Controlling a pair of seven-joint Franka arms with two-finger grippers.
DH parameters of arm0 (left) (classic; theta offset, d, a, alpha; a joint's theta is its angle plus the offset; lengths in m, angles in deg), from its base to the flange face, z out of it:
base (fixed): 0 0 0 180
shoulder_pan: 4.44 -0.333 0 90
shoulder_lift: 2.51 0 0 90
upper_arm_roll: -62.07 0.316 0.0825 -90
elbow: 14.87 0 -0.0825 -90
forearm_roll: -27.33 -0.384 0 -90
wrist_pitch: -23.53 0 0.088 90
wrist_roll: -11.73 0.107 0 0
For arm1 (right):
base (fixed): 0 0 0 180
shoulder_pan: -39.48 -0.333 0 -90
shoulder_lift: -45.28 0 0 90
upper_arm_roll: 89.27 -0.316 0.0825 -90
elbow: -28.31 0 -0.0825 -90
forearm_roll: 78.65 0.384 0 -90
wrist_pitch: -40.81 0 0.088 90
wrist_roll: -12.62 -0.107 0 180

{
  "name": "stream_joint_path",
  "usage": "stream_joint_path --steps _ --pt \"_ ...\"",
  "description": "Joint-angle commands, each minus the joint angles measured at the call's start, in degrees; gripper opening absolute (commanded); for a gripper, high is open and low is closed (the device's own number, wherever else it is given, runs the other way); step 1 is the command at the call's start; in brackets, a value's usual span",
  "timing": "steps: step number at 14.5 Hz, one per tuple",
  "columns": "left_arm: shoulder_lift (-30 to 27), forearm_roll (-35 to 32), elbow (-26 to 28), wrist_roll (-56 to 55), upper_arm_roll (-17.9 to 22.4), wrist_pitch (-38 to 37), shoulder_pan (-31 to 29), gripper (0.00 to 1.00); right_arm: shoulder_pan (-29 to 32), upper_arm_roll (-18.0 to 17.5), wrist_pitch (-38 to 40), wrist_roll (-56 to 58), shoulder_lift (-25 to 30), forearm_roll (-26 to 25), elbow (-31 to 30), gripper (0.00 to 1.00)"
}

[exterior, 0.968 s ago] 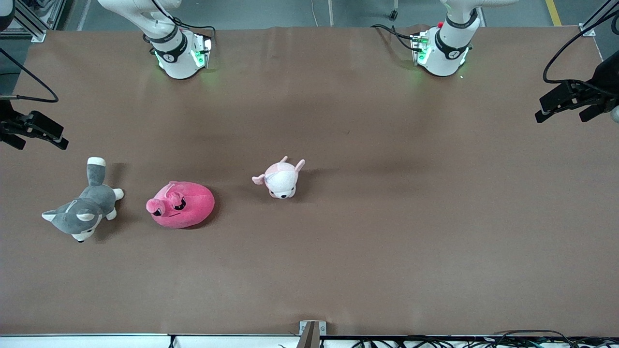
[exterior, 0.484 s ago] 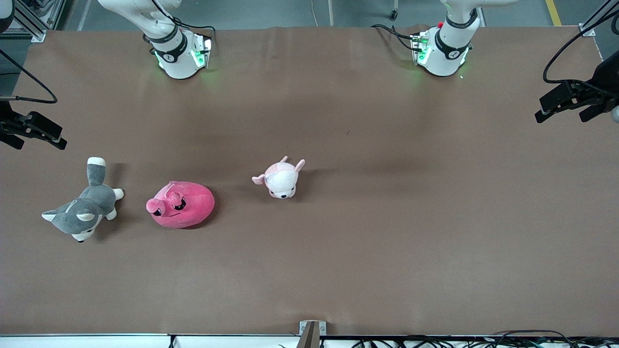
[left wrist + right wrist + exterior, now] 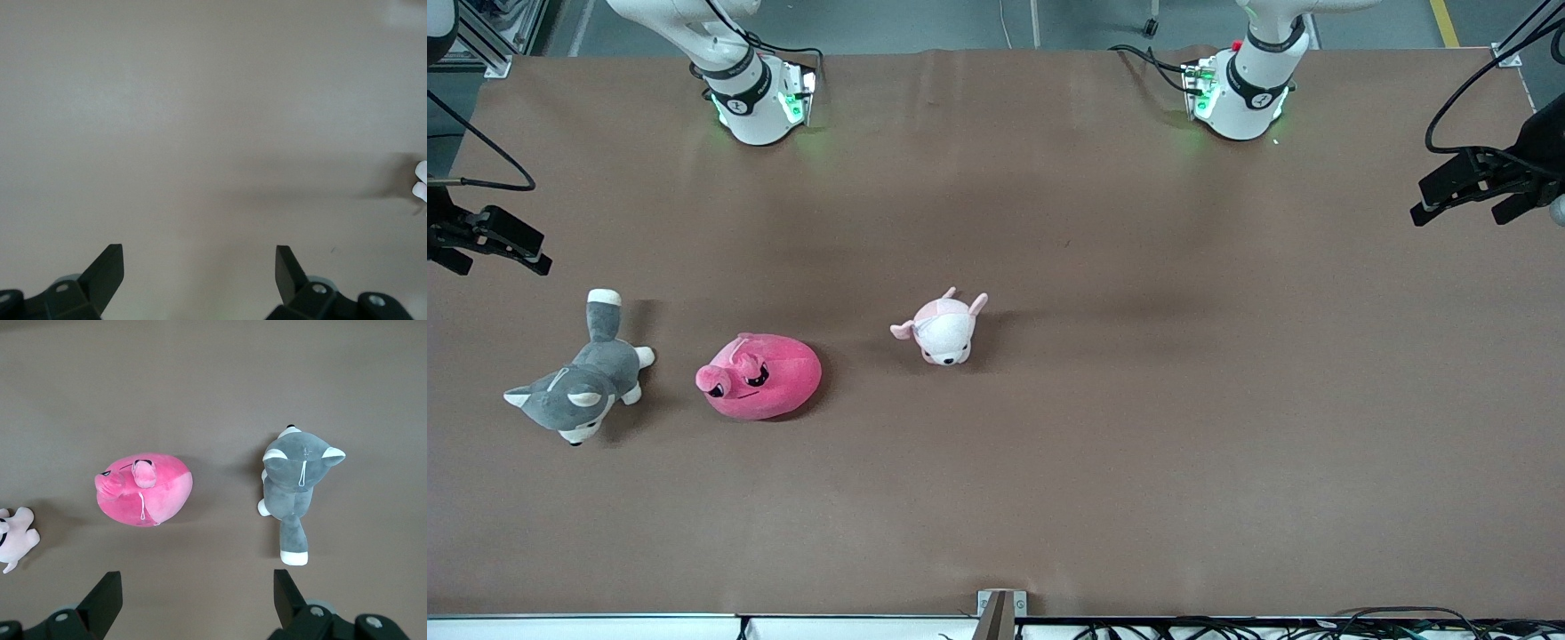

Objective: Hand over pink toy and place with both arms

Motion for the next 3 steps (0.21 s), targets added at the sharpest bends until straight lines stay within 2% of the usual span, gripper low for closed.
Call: stream_joint_path --steps 1,3 --pt "-0.6 -1.1 0.1 0.7 0.1 0.4 0.3 1.0 0.0 -0.2 -0.5 0.3 1.8 -1.4 -1.9 1.0" --pt "-0.6 -1.1 0.1 0.8 0.1 0.4 0.3 1.0 0.0 -0.2 -0.5 0.3 1.8 -1.4 -1.9 1.0"
